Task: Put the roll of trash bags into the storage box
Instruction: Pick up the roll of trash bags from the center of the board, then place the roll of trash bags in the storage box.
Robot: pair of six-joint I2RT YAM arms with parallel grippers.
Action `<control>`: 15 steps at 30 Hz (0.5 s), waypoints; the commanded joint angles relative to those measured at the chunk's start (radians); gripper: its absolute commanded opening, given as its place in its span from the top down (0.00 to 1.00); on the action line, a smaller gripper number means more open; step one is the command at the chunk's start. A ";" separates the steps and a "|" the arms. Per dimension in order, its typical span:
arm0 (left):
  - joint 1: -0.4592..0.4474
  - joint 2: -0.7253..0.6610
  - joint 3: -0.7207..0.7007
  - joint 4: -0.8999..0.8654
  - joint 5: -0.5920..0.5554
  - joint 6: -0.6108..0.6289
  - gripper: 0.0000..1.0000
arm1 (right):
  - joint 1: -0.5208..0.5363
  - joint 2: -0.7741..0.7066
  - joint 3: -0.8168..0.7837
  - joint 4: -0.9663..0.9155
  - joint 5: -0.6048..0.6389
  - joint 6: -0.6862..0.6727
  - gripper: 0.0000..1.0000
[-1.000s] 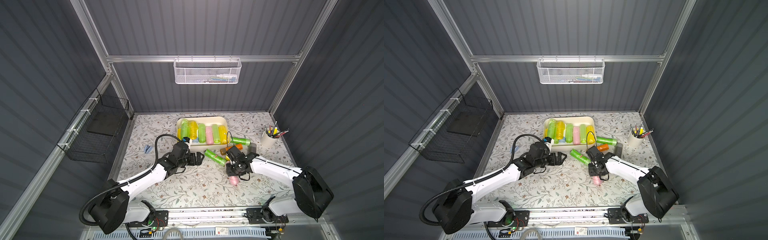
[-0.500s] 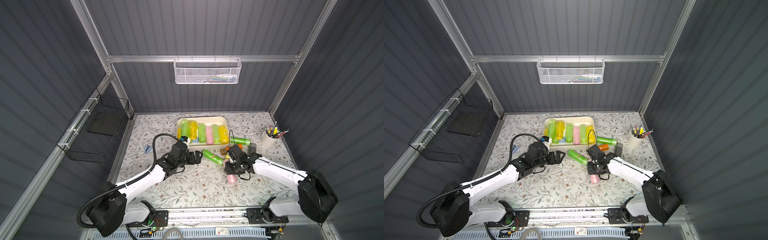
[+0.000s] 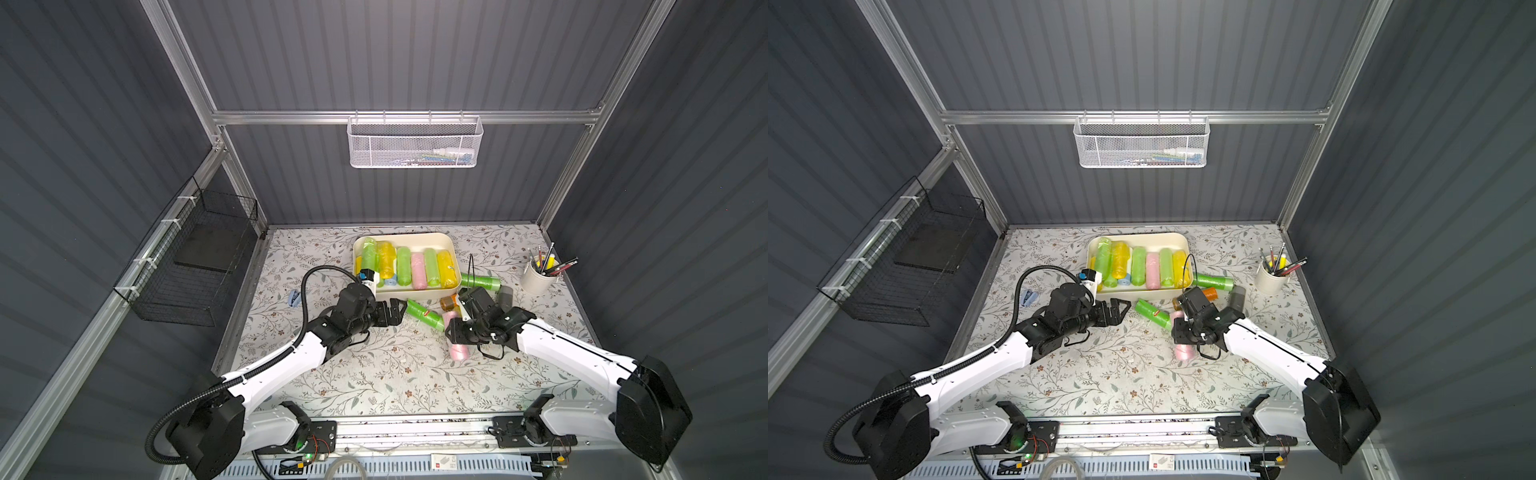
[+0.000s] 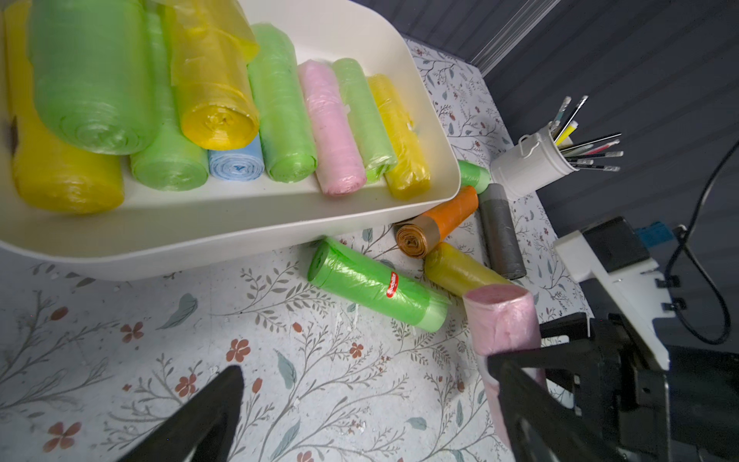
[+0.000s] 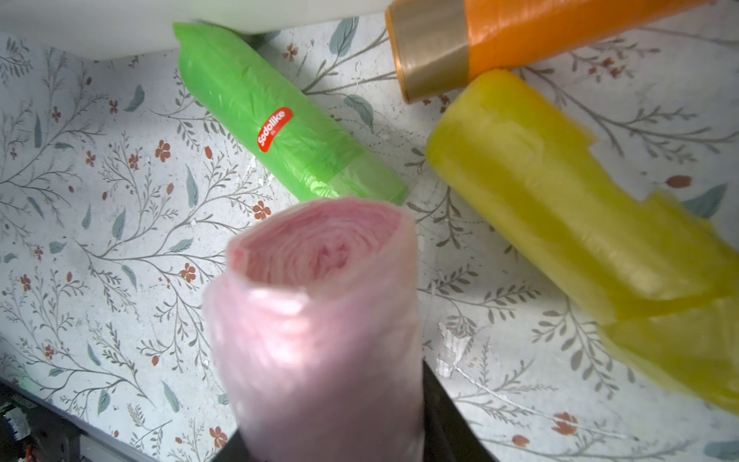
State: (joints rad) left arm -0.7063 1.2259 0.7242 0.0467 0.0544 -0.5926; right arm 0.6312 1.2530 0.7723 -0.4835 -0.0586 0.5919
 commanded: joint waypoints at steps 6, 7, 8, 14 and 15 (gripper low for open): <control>0.000 -0.027 0.021 0.016 0.047 0.106 0.00 | 0.004 -0.055 0.063 -0.003 0.000 0.030 0.56; -0.001 -0.036 0.005 0.032 0.044 0.104 0.00 | 0.004 -0.057 0.071 -0.008 0.005 0.029 0.56; -0.001 -0.048 -0.021 0.066 0.045 0.098 0.00 | 0.003 -0.061 0.078 -0.011 0.013 0.031 0.56; 0.000 -0.094 -0.104 0.187 0.067 0.119 0.00 | 0.003 -0.069 0.152 -0.025 0.052 0.033 0.58; -0.001 -0.101 -0.109 0.195 0.070 0.120 0.00 | 0.002 -0.065 0.167 -0.024 0.050 0.031 0.58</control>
State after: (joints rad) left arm -0.7063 1.1477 0.6334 0.1722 0.0994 -0.5106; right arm 0.6312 1.1984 0.8803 -0.5064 -0.0345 0.6151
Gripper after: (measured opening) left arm 0.999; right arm 0.429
